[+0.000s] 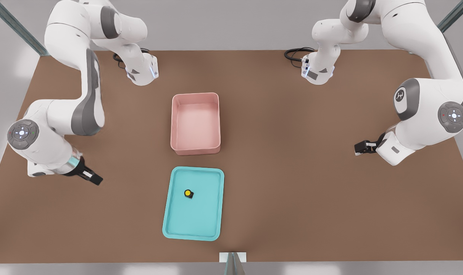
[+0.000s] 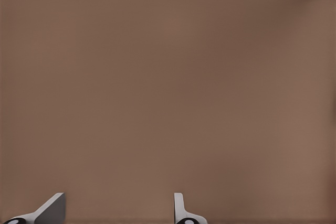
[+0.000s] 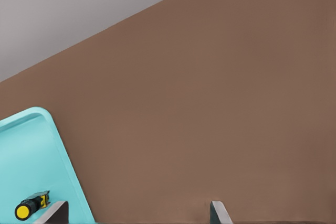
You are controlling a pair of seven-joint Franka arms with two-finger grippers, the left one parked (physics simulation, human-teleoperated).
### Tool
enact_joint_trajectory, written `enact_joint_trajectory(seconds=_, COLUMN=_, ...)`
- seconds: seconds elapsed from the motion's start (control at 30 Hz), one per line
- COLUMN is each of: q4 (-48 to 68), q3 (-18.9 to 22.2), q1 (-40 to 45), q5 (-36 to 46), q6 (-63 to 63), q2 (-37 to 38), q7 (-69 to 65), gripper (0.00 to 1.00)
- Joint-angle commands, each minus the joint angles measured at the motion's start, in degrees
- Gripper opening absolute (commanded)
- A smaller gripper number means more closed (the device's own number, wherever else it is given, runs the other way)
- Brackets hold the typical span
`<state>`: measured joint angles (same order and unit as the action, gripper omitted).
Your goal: The left arm remains still, and the right arm places the button from the box into the tray
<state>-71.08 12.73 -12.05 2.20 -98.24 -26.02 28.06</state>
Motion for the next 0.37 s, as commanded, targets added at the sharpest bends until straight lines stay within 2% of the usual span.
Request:
enact_joint_trajectory(seconds=0.0, q4=0.15, q3=-2.53, q1=3.16, q5=0.96, q6=9.12, q2=-0.17, q7=-30.7, gripper=1.0)
enact_joint_trajectory(seconds=0.03, q4=-0.72, q3=-8.78, q1=8.44, q5=0.96, q6=9.03, q2=0.1, q7=-30.52, gripper=1.0)
enact_joint_trajectory(seconds=0.07, q4=-9.23, q3=-9.66, q1=9.06, q5=0.96, q6=5.44, q2=4.57, q7=-30.61, gripper=1.0)
enact_joint_trajectory(seconds=0.1, q4=-27.34, q3=-9.57, q1=9.41, q5=0.96, q6=-7.22, q2=14.41, q7=-31.84, gripper=1.0)
enact_joint_trajectory(seconds=0.33, q4=-28.41, q3=-9.66, q1=8.88, q5=0.87, q6=-8.2, q2=14.86, q7=-31.49, gripper=1.0)
